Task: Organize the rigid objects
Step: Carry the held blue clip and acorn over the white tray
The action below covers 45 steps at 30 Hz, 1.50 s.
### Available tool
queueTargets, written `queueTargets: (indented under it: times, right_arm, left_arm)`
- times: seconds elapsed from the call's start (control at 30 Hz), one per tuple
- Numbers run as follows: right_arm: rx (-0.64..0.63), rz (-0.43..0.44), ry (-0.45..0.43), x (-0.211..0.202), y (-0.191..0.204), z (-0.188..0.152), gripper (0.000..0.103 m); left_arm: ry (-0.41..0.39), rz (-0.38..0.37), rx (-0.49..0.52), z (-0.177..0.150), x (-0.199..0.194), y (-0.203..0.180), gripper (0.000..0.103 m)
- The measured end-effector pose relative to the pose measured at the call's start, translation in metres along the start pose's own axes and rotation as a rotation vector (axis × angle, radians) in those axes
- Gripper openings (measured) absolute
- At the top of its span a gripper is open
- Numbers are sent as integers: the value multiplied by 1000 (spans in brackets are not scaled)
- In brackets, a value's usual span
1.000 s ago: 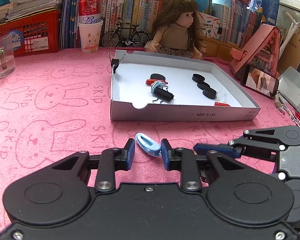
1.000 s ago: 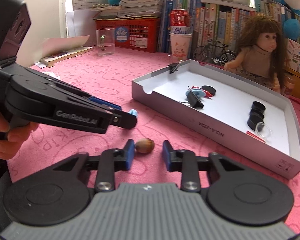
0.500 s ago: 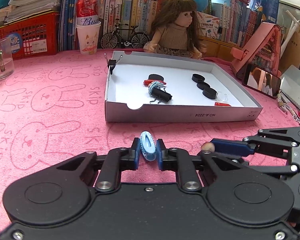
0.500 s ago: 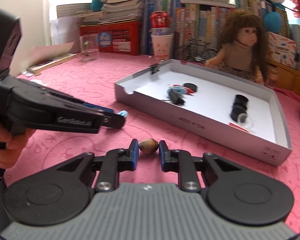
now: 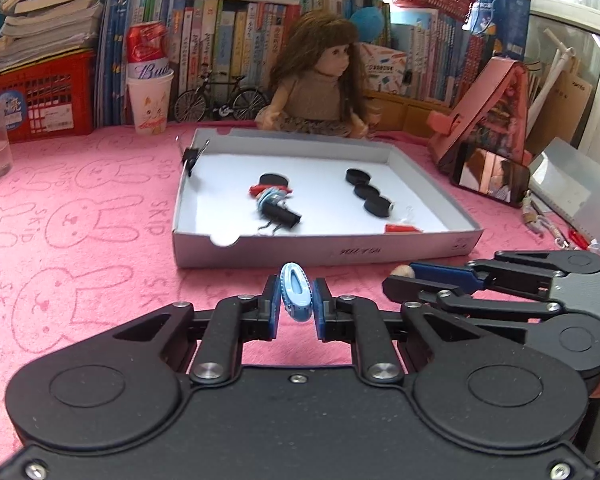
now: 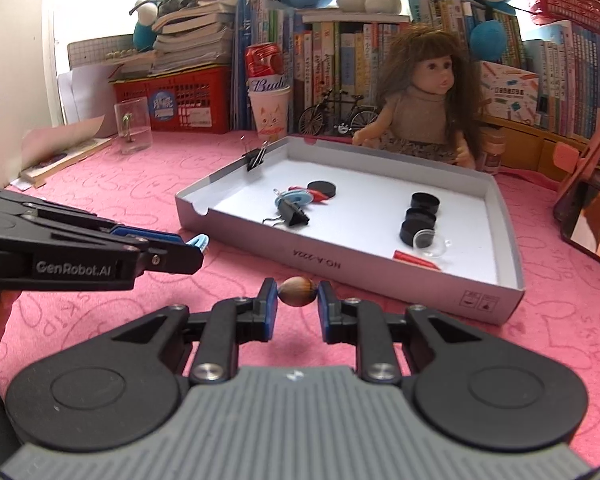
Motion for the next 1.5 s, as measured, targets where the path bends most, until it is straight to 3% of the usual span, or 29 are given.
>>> queueTargets:
  times: [0.57, 1.5]
  right_arm:
    - [85, -46, -33, -5, -25, 23, 26]
    - [170, -95, 5, 25, -58, 37, 26]
  left_arm:
    - [-46, 38, 13, 51, 13, -19, 16]
    - [-16, 76, -32, 77, 67, -6, 16]
Point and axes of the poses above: each gripper's, at about its wrist camera, not at the fingertips, and x roughly the way its jaws point, y to its left, z to its top, the point moved 9 cm from there along x, roughly the way its jaws point, and after that the axes turned 15 degrees about y, right-handed, at the moved point
